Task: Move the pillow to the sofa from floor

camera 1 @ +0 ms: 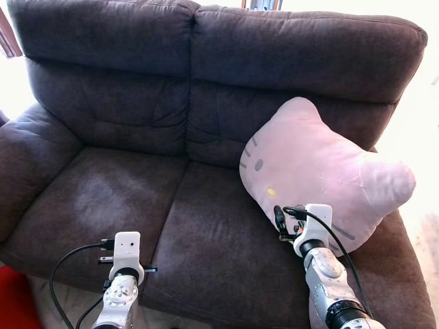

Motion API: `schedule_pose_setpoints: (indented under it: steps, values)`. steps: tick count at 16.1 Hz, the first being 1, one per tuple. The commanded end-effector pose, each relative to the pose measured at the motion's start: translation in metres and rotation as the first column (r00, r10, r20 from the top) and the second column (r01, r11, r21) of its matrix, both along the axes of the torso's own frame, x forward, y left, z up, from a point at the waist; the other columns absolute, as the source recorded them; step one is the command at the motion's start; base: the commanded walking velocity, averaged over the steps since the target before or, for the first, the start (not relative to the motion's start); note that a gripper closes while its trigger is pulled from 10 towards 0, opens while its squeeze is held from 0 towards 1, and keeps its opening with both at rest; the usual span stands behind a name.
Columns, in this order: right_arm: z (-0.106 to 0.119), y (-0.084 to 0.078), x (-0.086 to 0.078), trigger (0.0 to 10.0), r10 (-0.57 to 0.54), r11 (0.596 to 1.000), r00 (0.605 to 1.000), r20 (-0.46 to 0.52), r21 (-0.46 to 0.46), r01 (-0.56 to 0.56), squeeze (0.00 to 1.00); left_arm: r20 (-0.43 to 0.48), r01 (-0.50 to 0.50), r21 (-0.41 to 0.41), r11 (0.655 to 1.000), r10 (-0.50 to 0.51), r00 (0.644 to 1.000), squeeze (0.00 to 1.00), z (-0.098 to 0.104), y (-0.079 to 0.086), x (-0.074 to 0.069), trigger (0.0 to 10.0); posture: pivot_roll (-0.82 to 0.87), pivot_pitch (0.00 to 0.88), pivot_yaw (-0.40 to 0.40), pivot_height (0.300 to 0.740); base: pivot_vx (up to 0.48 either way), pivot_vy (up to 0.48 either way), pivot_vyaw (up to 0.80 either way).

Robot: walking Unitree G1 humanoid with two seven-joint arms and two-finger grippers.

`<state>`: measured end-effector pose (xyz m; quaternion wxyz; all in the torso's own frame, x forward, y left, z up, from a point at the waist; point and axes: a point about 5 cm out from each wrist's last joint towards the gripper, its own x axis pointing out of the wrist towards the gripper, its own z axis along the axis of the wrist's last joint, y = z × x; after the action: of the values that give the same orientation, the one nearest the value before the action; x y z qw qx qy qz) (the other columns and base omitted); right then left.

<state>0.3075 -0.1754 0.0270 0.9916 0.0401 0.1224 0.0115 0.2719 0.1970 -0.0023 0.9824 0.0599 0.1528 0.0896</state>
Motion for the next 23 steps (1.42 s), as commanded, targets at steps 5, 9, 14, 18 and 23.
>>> schedule_pose_setpoints:
  steps: [5,9,14,18,23]
  values:
    - [0.0004,-0.0021,0.0012,10.0,-0.008,1.0,1.0,-0.003,-0.002,0.008,0.0,-0.03,-0.01,0.001,1.0,0.01,0.999,0.0,-0.0054,0.0002,-0.0047,10.0,0.07,0.109,-0.032,0.74,0.0,0.0,0.0]
    - [0.0007,-0.0031,0.0015,10.0,-0.009,1.0,1.0,-0.004,-0.002,0.009,0.0,-0.026,-0.012,-0.006,1.0,0.012,1.0,0.0,-0.0047,-0.0003,-0.004,10.0,0.07,0.117,-0.033,0.74,0.0,0.0,0.0]
    - [0.0006,-0.0044,0.0012,10.0,-0.015,1.0,1.0,-0.001,0.001,0.015,0.0,-0.02,-0.013,-0.014,1.0,0.013,1.0,0.0,-0.0042,-0.0008,-0.0037,10.0,0.07,0.122,-0.035,0.74,-0.226,0.0,0.0]
    - [0.0011,-0.0054,0.0015,10.0,-0.017,1.0,1.0,-0.001,-0.002,0.017,0.0,-0.017,-0.017,-0.018,1.0,0.017,1.0,0.0,-0.0037,-0.0006,-0.0032,10.0,0.06,0.123,-0.036,0.74,-0.275,0.0,0.0]
    - [0.0022,-0.0061,0.0021,10.0,-0.017,1.0,1.0,0.006,0.001,0.017,0.0,-0.016,-0.019,-0.018,1.0,0.019,1.0,0.0,-0.0036,-0.0013,-0.003,10.0,0.06,0.122,-0.041,0.74,-0.214,0.0,0.0]
